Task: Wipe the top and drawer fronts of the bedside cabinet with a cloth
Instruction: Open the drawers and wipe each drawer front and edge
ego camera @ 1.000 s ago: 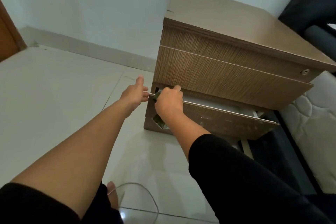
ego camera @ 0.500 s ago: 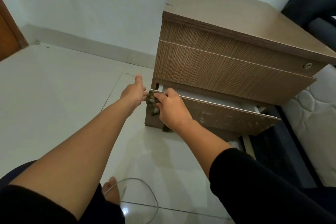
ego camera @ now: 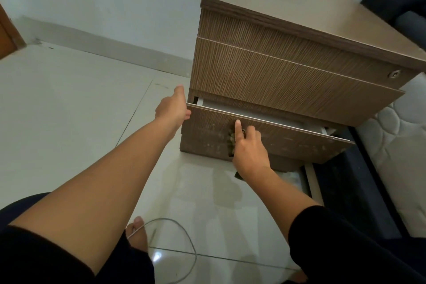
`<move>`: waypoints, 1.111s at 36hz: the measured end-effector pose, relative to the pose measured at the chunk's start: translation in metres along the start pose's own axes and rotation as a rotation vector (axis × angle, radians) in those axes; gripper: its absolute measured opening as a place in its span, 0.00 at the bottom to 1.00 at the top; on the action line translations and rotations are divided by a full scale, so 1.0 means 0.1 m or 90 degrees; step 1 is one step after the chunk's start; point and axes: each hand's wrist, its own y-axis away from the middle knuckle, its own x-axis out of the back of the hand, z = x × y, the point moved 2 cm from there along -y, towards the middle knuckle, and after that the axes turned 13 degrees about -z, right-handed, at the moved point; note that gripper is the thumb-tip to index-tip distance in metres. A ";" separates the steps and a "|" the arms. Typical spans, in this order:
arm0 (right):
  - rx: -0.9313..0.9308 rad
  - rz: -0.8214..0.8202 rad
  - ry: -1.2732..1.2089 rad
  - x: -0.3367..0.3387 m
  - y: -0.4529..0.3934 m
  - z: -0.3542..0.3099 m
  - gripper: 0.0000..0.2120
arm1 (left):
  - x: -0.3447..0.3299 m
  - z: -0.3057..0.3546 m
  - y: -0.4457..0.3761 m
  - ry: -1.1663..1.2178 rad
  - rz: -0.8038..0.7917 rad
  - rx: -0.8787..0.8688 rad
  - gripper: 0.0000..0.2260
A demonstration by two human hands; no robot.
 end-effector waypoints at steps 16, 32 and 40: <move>0.007 -0.008 0.068 0.09 -0.31 0.02 0.37 | -0.07 0.10 -0.15 0.000 -0.064 0.006 0.24; 0.441 0.252 0.334 0.53 -0.55 -0.77 0.14 | 0.00 0.11 -0.21 0.113 0.020 0.019 0.26; 0.482 0.283 0.352 0.47 -0.73 -0.66 0.06 | -0.11 0.09 -0.21 0.113 0.014 0.043 0.24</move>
